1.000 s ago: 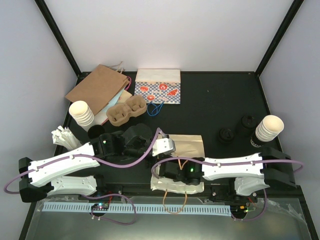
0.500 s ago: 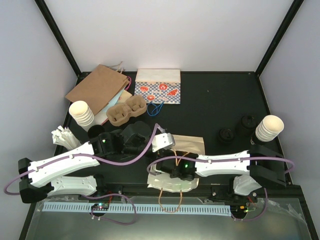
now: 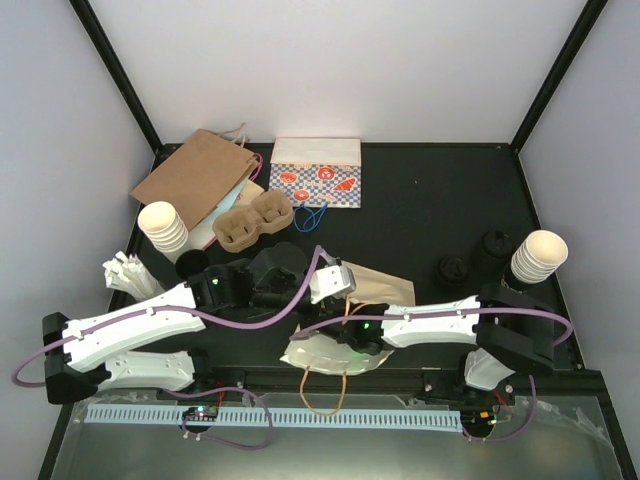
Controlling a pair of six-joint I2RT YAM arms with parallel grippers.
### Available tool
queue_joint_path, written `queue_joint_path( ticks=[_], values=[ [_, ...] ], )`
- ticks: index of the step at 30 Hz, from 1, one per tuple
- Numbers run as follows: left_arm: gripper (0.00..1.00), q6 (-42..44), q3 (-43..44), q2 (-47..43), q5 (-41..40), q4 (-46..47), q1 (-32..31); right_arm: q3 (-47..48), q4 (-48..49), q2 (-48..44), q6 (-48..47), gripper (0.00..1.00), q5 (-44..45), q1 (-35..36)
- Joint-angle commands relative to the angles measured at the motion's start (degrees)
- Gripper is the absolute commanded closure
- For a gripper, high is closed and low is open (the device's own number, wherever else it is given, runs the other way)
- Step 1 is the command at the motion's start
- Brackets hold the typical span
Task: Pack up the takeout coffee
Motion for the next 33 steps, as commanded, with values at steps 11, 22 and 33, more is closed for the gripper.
queue_joint_path(
  ticks=[11,22,33],
  values=[
    [0.98,-5.0,1.1,-0.2,2.6,-3.2,-3.1,-1.5,12.3,-3.1,-0.9,0.99,8.5,-3.1],
    [0.98,-12.8,11.1,0.6,-7.8,-15.2,3.2,2.7,-7.3,-11.7,2.7,0.99,-12.8,-2.8],
    [0.99,-21.8,18.0,4.3,6.9,-24.5,12.4,12.4,-23.9,-15.6,3.6,0.99,-32.7,-6.3]
  ],
)
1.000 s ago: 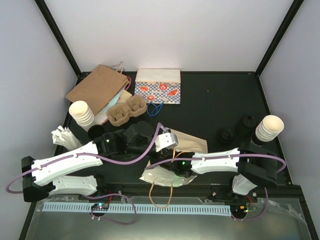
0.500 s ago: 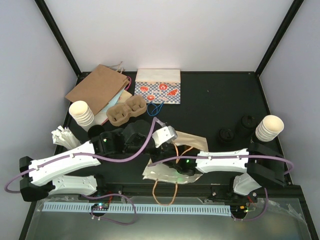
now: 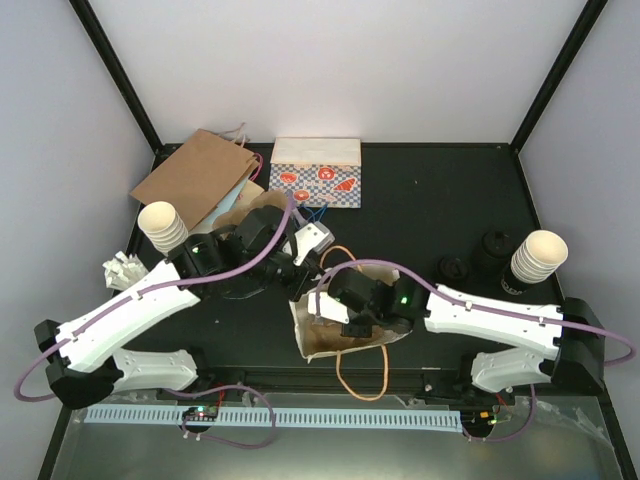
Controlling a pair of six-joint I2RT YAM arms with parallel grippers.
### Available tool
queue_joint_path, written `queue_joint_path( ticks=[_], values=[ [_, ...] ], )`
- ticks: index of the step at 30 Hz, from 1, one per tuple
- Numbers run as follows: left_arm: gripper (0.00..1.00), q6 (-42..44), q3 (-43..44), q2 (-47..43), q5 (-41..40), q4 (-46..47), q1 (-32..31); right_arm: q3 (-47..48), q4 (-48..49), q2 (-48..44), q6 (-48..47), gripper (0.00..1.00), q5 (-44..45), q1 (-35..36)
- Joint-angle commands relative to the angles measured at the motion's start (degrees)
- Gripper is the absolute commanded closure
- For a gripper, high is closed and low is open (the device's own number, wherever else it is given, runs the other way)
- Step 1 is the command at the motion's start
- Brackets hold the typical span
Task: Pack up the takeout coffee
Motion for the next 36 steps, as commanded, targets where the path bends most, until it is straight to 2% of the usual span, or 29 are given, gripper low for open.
queue_joint_path(
  ticks=[1,4,8,11,14,22,28,36],
  values=[
    [0.98,-4.6,2.8,0.4,8.8,-4.6,3.4,3.6,-9.0,1.3,-1.1,0.99,-12.0,-3.3],
    [0.98,-4.2,2.7,0.8,10.8,-4.9,5.9,7.0,-15.3,5.1,-5.3,0.99,-17.6,-5.2],
    [0.98,-2.5,2.1,2.8,16.5,-4.5,10.2,9.2,-21.1,9.7,-11.1,0.99,-17.3,-5.4],
    [0.98,0.1,2.5,6.4,21.2,-6.0,14.4,10.2,-20.7,13.9,-13.2,0.99,-12.9,-5.4],
    [0.99,2.0,3.7,10.1,22.3,-8.3,17.9,11.6,-20.8,17.9,-15.2,0.99,-11.6,-5.6],
    [0.98,3.6,2.3,11.1,24.7,-6.3,22.6,13.2,-17.1,27.1,-16.5,0.99,-11.9,-5.9],
    [0.98,3.8,2.1,10.6,25.5,-5.9,23.3,11.6,-11.5,26.8,-14.7,0.99,-4.9,-7.2],
    [0.98,3.6,1.6,9.9,26.2,-5.7,23.2,11.8,-10.7,14.1,-13.0,0.99,-10.1,-8.4]
  ],
)
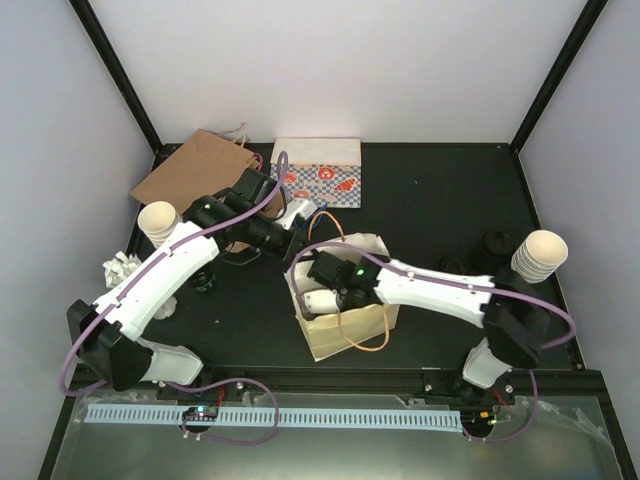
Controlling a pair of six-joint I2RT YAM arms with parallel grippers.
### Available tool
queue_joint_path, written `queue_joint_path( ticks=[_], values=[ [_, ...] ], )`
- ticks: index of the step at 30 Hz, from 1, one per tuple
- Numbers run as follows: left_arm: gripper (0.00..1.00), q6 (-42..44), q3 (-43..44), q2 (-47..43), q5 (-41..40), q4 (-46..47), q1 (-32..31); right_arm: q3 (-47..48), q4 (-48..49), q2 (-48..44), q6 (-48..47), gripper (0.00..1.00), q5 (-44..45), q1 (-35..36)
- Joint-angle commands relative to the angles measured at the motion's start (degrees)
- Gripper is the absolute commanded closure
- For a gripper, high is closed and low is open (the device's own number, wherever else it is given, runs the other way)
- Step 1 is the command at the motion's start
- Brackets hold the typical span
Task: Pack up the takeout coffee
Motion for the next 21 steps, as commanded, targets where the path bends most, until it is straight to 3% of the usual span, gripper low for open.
queue_joint_path(
  ticks=[1,10,21],
  values=[
    [0.98,0.3,0.1,-1.4,2.5,-1.6,0.0,1.9,-0.1,-8.3,1.8,0.99,-2.4,-0.8],
    [0.98,0.8,0.4,-1.8,2.5,-1.7,-0.2,-1.1,-13.1,-7.6,-3.0,0.99,-1.0,-0.8],
    [0.98,0.2,-0.1,-1.4,2.5,-0.4,-1.9,-6.4,-2.8,3.5,-1.1,0.99,-3.2,-0.8]
  ],
)
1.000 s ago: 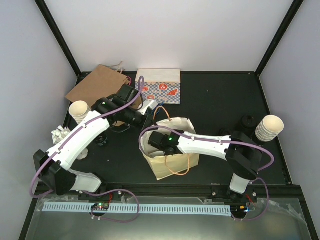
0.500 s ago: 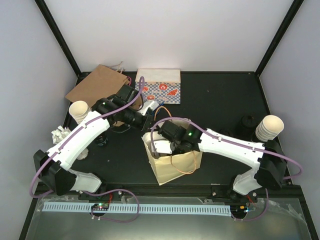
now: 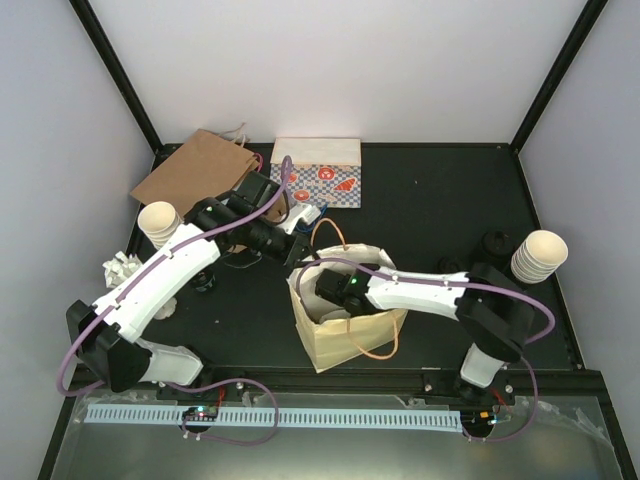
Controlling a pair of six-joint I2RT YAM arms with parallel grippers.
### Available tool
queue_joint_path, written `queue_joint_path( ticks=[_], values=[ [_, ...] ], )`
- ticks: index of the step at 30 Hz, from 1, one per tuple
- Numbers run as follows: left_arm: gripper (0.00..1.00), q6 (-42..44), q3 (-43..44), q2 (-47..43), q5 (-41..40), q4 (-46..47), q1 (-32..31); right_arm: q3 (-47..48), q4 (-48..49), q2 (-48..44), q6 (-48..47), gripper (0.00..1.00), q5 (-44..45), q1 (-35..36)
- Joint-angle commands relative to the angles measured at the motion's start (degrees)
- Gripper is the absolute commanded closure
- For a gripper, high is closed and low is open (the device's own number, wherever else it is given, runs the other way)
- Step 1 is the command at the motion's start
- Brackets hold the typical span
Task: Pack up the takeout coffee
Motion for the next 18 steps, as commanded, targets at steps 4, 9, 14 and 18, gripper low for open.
queue_joint_path(
  ticks=[4,9,14,18],
  values=[
    [0.98,-0.1,-0.4,-1.2,0.8,1.2,-0.7,-2.4,8.0,5.4,1.2,0.99,-1.4,-0.1],
    [0.98,-0.4,-0.9,-1.4,0.9,1.7,-0.9,-4.1,10.3,4.4,1.7,0.99,0.7,-0.1],
    [0.98,-0.4,-0.6,-1.4,0.7,1.6,-1.1,-2.7,9.9,-3.2,2.7,0.99,0.6,-0.1],
    [0.98,0.1,-0.1,-1.6,0.2,1.2,-1.3,1.0,7.2,-10.3,3.6,0.99,1.9,-0.1]
  ],
)
